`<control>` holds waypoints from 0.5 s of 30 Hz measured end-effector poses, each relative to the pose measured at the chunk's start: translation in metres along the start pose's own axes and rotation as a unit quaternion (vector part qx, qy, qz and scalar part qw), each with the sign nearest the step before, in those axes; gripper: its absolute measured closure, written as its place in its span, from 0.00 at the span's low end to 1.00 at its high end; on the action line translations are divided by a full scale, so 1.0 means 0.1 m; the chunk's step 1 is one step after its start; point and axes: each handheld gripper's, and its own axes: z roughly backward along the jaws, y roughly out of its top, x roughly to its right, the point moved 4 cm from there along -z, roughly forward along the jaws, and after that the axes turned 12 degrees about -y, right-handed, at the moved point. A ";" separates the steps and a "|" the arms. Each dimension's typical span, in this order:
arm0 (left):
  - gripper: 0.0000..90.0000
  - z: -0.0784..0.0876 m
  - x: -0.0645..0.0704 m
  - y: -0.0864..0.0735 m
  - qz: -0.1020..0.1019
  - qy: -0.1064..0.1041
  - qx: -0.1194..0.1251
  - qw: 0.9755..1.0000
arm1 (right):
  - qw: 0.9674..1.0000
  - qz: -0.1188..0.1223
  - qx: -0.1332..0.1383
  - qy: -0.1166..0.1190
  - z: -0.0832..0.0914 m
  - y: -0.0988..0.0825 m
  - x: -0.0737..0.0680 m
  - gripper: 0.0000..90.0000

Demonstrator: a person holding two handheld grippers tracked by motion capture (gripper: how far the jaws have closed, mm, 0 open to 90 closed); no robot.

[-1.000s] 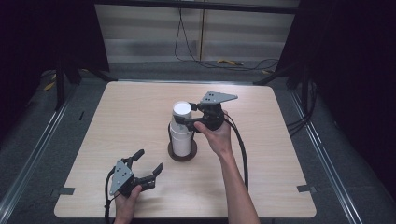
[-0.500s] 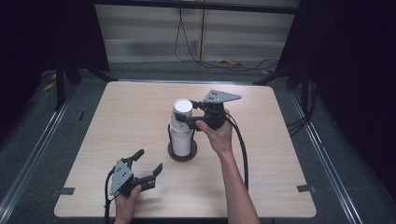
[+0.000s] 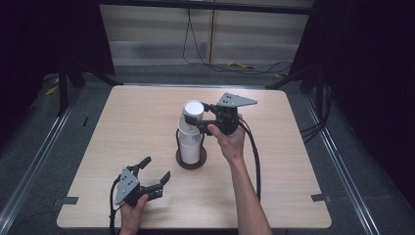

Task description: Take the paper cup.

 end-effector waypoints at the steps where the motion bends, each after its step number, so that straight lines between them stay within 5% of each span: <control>1: 0.18 0.00 0.00 0.00 0.000 0.000 0.000 1.000 | 1.000 -0.001 0.001 0.001 0.00 0.00 0.00 0.37; 15: 0.18 0.00 0.00 0.00 0.001 0.000 0.001 1.000 | 0.999 -0.019 0.031 0.003 0.10 0.05 0.01 0.37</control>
